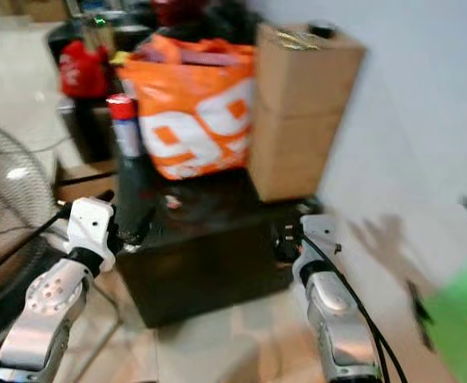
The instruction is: Hang keys on a hook
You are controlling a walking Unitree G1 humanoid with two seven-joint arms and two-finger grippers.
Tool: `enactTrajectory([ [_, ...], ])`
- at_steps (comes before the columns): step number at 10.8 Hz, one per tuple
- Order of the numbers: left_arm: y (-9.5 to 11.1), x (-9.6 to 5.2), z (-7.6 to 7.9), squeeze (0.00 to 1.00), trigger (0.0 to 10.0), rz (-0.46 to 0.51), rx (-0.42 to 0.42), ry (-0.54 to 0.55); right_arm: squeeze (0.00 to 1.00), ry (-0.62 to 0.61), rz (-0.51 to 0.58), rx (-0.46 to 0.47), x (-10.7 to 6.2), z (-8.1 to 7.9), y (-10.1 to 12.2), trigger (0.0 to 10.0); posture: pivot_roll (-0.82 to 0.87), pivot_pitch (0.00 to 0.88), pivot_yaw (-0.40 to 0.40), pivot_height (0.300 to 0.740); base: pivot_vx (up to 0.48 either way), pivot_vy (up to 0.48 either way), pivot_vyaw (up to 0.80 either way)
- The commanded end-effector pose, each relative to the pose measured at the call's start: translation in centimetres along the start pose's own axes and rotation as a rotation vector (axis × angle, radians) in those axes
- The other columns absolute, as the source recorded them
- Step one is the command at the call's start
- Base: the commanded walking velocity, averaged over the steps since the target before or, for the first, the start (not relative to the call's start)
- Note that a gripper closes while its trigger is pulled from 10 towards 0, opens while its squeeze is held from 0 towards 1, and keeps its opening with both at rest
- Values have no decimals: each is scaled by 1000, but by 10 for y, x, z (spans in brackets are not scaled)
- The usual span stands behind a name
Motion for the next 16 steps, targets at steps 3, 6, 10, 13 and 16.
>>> enactTrajectory([
  [3,2,2,-6,0,10000,0,16,13,1000,29,3,-32,4,-5,4,10000,18,0,-20,740,380,0,0],
  [6,1,2,-2,0,10000,-4,12,0,1000,46,5,-48,6,-4,8,10000,11,0,-21,740,381,0,0],
  [10,1,4,-3,0,10000,-4,12,2,1000,51,-7,-79,6,-6,6,10000,3,0,-22,740,381,0,600],
  [13,0,4,-1,0,10000,-7,26,-15,1000,91,-24,-117,9,-6,4,10000,8,0,-21,740,380,0,0],
  [16,-12,1,3,0,10000,-48,46,-39,1000,197,-46,-186,7,-15,1,10000,5,0,-28,740,250,0,267],
])
Point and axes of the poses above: a point about 5 cm out from each wrist's last joint towards the gripper, its own x axis pointing out of the wrist towards the gripper, its own y axis along the axis of the wrist's last joint, z = x × y, the point moved 5 cm from there along x, pointing out of the wrist towards the gripper, and after that the axes turned 3 degrees about x, right-handed, at the moved point
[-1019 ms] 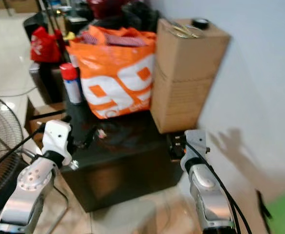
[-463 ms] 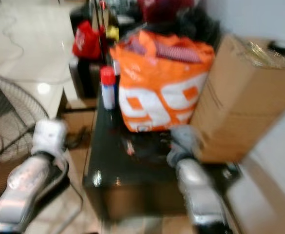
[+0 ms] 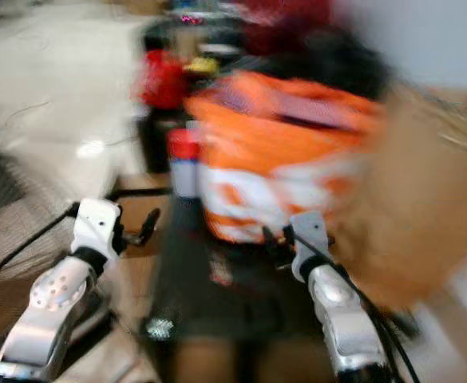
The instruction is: Hang keys on a hook
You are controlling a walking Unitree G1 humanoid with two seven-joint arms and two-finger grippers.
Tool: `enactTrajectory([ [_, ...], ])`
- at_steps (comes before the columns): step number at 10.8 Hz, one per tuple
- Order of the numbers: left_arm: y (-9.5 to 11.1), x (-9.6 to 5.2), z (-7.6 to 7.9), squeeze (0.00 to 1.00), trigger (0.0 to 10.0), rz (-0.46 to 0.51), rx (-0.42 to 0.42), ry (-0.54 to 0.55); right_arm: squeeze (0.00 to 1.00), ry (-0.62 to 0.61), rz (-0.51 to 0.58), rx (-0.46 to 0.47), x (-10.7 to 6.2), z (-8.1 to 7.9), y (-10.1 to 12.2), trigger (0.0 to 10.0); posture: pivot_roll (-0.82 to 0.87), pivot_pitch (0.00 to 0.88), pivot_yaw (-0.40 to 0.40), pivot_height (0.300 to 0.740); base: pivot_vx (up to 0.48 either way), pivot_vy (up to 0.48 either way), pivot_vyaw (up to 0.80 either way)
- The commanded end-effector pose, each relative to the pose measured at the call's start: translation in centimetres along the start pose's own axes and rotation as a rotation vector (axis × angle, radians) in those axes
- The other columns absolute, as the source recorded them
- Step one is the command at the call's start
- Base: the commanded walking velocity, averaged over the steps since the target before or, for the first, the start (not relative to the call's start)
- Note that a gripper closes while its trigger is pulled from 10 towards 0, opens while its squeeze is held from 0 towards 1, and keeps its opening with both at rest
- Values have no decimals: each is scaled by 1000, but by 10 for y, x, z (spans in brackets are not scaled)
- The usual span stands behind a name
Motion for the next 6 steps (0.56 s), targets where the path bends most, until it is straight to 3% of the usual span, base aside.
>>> enactTrajectory([
  [1,0,3,4,0,10000,-4,11,-23,1000,24,-7,-15,0,-1,1,10000,5,0,-29,740,0,0,0],
  [3,-6,1,12,0,10000,-25,35,-89,1000,124,-69,-83,0,-8,-9,10000,6,0,-32,740,0,0,0],
  [6,-24,-2,21,0,10000,-92,89,-212,1000,172,-180,-87,7,-12,-30,10000,2,0,-35,740,0,0,0],
])
Point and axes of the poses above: a point about 5 cm out from each wrist's last joint towards the gripper, its own x axis pointing out of the wrist towards the gripper, its own y axis along the axis of the wrist's last joint, z = x × y, the point moved 5 cm from there along x, pointing out of the wrist towards the gripper, and after that the axes turned 3 degrees about x, right-handed, at the moved point
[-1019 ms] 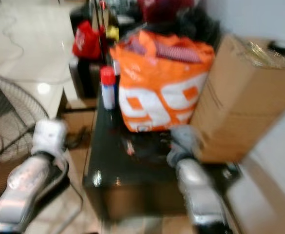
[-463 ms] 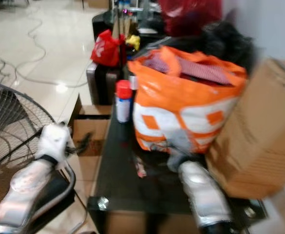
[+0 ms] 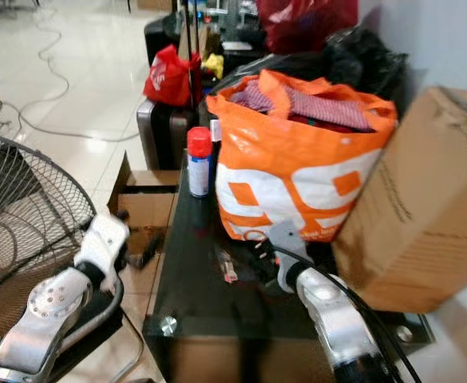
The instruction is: Hang keys on a hook
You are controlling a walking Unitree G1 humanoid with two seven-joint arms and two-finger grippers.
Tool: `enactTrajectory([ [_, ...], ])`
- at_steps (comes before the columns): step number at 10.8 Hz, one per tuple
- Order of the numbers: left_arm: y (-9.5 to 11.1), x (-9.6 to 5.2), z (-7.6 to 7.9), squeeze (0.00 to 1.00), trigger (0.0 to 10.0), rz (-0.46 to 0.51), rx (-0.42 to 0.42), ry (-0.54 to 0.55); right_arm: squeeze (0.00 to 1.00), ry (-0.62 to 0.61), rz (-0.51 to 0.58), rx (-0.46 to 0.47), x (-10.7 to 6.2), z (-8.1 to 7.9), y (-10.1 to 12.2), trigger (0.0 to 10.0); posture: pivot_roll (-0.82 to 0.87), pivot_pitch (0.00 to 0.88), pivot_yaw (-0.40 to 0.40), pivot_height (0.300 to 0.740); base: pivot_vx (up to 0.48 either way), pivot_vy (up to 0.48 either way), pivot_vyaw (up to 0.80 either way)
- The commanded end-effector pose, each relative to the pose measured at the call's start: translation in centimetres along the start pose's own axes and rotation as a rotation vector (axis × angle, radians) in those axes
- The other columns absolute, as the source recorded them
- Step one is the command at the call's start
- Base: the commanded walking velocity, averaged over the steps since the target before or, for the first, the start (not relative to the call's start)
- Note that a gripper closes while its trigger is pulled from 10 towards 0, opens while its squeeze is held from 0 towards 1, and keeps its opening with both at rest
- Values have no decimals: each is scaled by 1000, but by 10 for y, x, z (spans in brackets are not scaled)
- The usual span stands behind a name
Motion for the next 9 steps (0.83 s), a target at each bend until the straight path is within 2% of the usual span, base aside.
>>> enactTrajectory([
  [1,-4,2,9,0,10000,-17,21,-71,1000,29,-46,6,4,-5,-10,10000,7,0,-43,740,0,0,0],
  [2,-13,-1,15,0,10000,-53,47,-125,1000,54,-72,17,8,-12,-17,10000,10,0,-49,740,0,0,0],
  [3,-18,-5,16,0,10000,-73,65,-134,1000,70,-92,13,13,-18,-22,10000,11,0,-54,740,0,0,0],
  [6,-15,-17,19,0,10000,-66,65,-151,1000,84,-101,50,28,-36,-25,10000,16,0,-48,740,0,0,0],
  [8,-13,-30,28,0,10000,-69,63,-189,1000,113,-111,63,31,-48,-30,10000,35,62,-56,740,0,0,0],
  [9,-18,-41,34,0,10000,-96,59,-216,1000,141,-108,68,33,-55,-29,10000,41,85,-60,740,0,0,0],
])
Point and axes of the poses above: a point about 5 cm out from each wrist's last joint towards the gripper, its own x axis pointing out of the wrist towards the gripper, its own y axis along the axis of the wrist's last joint, z = x × y, the point moved 5 cm from there along x, pointing out of the wrist towards the gripper, and after that the axes turned 3 degrees about x, right-handed, at the moved point
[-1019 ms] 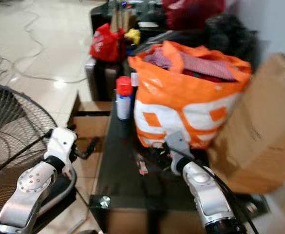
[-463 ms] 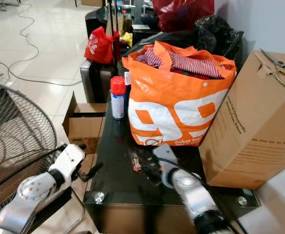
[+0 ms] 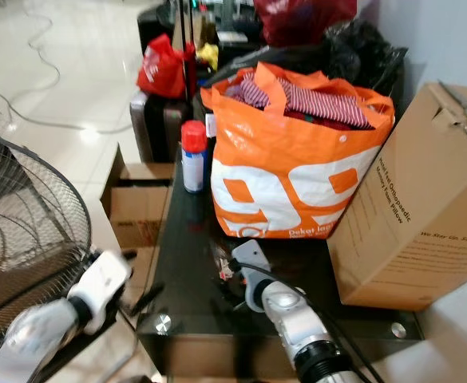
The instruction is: Hang keys on a hook
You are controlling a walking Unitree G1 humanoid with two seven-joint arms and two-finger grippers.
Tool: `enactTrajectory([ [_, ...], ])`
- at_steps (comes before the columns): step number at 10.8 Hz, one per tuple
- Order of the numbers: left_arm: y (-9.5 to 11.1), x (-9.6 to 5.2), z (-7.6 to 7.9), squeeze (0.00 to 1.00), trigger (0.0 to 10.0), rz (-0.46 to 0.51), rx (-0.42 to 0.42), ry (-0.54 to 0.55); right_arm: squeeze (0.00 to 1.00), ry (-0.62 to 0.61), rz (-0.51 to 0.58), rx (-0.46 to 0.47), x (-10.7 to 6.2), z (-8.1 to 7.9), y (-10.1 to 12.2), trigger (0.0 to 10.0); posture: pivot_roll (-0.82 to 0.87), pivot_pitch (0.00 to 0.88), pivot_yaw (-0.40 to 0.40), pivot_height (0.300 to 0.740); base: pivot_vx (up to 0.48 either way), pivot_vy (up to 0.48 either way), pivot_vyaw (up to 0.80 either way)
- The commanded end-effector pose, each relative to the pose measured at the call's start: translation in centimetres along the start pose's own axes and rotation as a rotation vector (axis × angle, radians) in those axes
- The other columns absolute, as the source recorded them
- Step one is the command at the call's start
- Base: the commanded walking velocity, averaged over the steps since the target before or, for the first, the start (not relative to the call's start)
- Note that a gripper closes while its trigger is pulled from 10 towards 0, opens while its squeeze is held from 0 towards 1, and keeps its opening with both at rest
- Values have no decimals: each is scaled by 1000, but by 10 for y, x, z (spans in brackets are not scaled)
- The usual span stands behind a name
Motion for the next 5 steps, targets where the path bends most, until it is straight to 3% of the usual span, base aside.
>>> enactTrajectory([
  [1,1,-3,4,0,10000,-6,9,-20,1000,15,-1,-7,1,0,2,10000,48,96,-66,740,0,0,0],
  [5,3,-16,8,0,10000,-22,-15,10,1000,29,-12,-14,13,-12,3,10000,79,137,-99,740,0,0,0],
])
Point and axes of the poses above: a point about 5 cm out from each wrist's last joint towards the gripper, its own x axis pointing out of the wrist towards the gripper, its own y axis along the axis of the wrist's last joint, z = x × y, the point moved 5 cm from there along x, pointing out of the wrist towards the gripper, and after that the axes turned 3 degrees about x, right-handed, at the moved point
